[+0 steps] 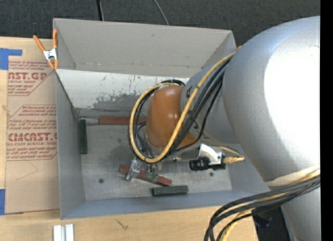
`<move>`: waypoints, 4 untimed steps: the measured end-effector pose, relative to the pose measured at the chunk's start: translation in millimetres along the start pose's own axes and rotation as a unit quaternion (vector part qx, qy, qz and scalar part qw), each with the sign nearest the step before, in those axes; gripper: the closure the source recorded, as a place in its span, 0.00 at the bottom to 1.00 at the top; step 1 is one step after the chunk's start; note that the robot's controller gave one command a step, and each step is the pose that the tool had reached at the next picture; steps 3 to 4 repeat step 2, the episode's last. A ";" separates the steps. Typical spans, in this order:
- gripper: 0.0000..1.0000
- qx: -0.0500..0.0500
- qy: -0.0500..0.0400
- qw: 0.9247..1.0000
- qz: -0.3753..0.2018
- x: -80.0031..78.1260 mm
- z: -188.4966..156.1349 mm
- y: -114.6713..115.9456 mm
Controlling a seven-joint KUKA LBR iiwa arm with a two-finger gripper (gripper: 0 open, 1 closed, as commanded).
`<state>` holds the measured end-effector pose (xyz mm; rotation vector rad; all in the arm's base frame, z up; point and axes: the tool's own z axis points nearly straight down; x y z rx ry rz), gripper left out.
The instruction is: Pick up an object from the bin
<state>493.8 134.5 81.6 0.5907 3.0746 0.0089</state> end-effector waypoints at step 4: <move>1.00 0.002 0.003 1.000 -0.001 -0.2 -29.1 0.3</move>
Offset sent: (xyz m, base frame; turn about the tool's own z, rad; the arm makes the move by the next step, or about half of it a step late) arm 0.0000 -0.0001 0.0252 0.0000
